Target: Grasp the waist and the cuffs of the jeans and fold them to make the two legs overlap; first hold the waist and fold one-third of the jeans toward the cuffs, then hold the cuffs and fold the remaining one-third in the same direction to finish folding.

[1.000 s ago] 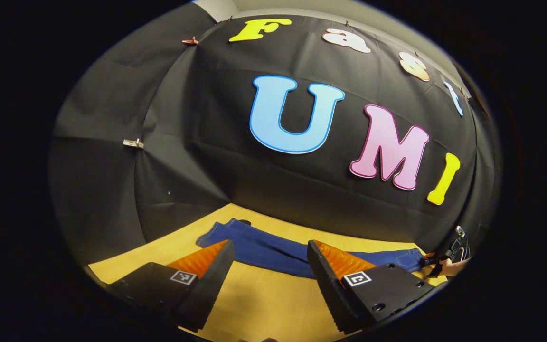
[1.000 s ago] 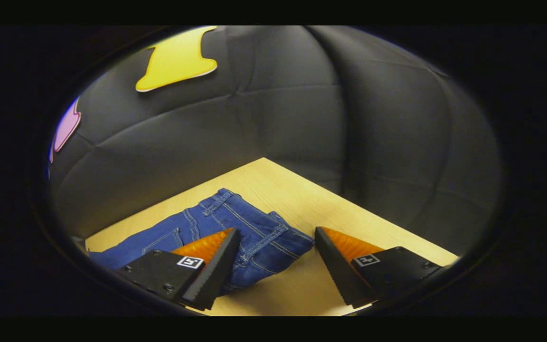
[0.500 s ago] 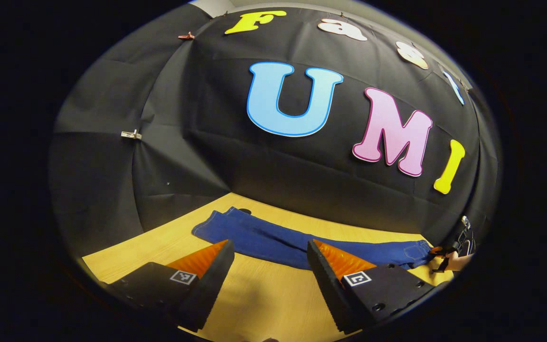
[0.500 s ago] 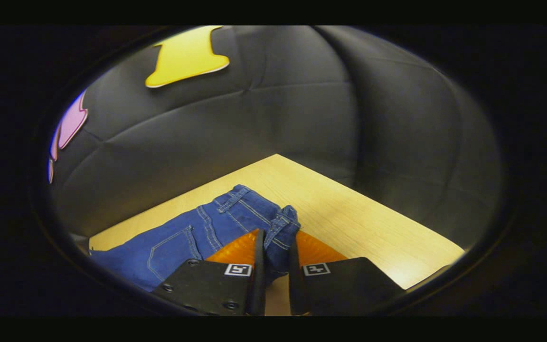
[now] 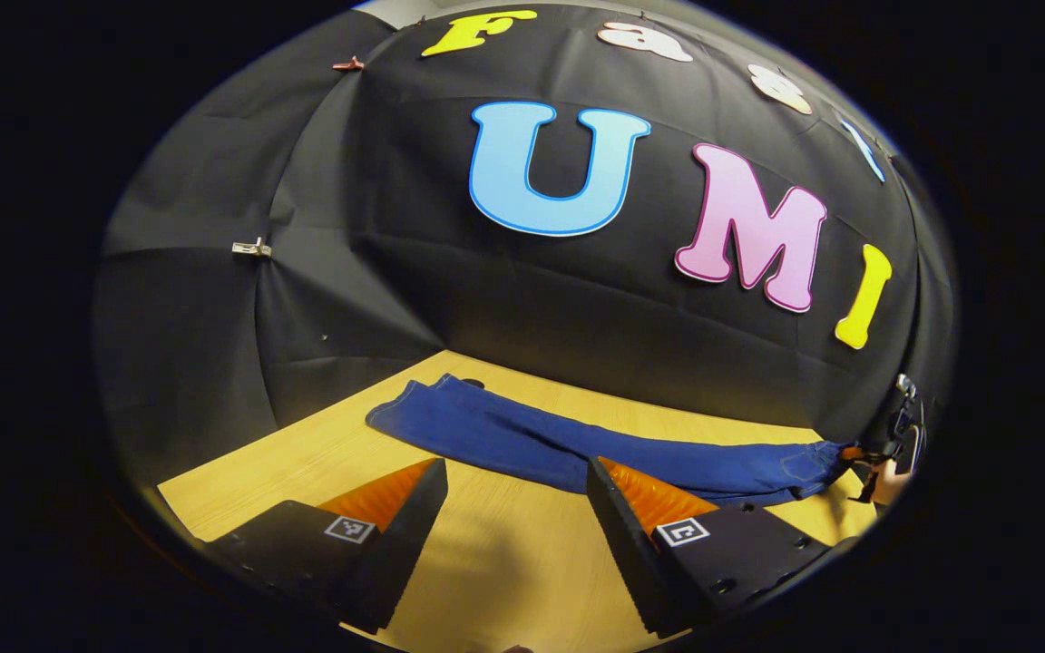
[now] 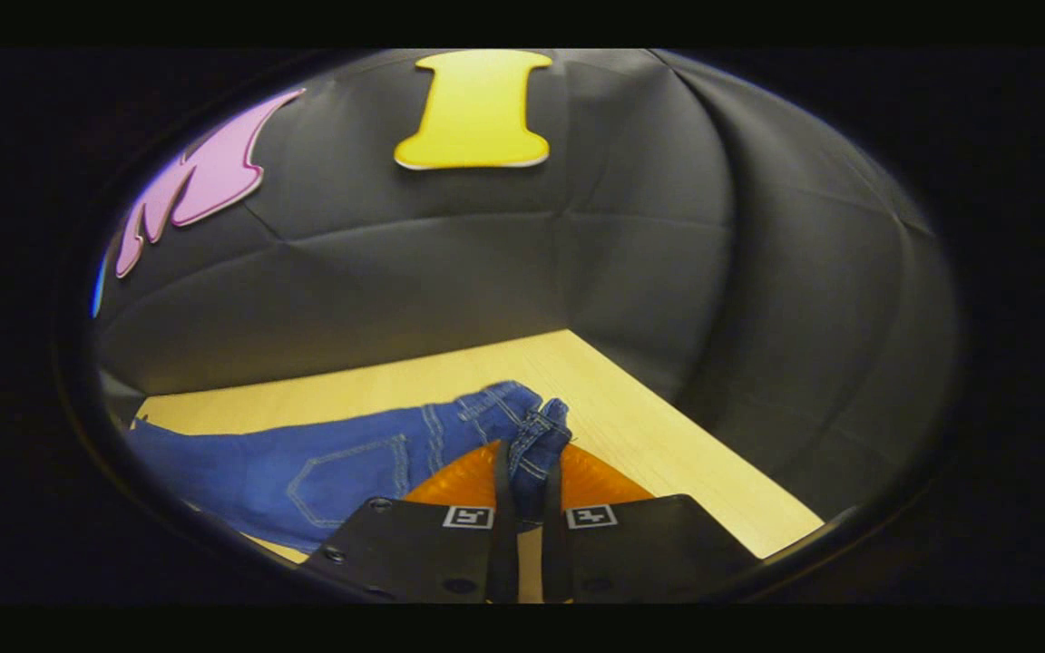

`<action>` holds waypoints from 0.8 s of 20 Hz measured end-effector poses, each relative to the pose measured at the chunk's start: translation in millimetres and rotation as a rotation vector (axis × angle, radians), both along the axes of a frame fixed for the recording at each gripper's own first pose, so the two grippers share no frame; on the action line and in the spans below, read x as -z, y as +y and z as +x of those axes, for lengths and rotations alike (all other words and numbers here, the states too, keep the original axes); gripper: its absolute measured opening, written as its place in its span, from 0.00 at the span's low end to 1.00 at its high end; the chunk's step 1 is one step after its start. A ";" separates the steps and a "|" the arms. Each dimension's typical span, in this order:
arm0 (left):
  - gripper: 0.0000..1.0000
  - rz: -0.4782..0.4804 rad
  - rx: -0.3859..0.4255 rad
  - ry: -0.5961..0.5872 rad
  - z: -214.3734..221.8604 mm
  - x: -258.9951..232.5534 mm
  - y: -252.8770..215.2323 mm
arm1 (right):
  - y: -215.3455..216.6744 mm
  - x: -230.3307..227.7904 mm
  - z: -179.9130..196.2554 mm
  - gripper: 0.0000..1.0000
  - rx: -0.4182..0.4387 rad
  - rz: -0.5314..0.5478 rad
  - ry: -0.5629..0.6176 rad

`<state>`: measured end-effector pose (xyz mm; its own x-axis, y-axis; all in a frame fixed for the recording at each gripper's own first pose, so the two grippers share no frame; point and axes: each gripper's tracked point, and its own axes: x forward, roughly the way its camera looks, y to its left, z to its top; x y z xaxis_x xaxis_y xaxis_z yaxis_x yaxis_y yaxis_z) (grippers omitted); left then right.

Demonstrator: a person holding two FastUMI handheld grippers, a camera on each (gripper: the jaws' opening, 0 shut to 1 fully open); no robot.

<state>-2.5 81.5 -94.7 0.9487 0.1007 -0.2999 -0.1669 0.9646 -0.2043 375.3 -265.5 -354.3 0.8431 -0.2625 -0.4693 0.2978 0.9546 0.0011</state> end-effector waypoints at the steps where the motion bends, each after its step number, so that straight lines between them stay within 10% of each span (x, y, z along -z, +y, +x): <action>1: 0.97 0.008 -0.002 0.009 -2.8 5.1 0.6 | 9.6 -12.8 2.0 0.14 -0.034 -0.018 -0.008; 16: 0.97 0.042 0.032 0.068 -33.7 54.5 10.9 | 101.2 -176.2 -55.5 0.13 -0.537 -0.202 -0.190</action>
<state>-36.2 92.4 -149.2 0.9294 0.0841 -0.3594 -0.1475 0.9772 -0.1526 319.7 -164.3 -178.0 0.9468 0.1546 -0.2824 -0.2131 0.9584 -0.1900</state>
